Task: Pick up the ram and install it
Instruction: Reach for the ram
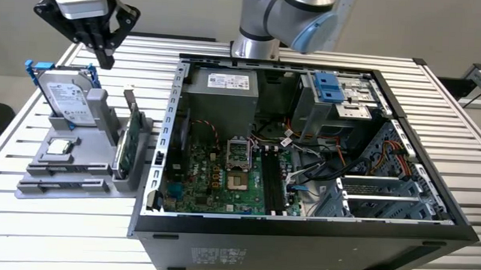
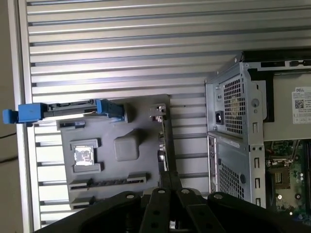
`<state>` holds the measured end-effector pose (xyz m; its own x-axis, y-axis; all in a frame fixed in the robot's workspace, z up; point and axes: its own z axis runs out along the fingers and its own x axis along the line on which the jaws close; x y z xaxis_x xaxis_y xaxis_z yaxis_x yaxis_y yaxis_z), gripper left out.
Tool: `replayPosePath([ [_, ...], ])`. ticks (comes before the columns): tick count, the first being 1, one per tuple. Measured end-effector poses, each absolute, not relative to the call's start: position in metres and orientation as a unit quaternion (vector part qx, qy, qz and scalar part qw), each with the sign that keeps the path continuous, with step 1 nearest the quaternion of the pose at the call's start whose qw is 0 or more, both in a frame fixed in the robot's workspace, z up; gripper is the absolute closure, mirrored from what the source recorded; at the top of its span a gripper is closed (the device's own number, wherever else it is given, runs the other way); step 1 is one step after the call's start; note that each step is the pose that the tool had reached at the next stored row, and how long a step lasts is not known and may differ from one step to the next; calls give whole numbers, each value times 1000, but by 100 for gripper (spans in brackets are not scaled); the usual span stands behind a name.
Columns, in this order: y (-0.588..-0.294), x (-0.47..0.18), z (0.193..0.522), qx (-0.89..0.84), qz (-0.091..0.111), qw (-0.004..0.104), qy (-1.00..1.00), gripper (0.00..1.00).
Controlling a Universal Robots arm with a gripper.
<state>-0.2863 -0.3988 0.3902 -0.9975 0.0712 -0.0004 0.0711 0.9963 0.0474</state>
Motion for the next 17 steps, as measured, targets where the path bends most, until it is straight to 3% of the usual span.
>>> replayPosePath([
  [17,-399,-305,390,36,24,1,999,100],
])
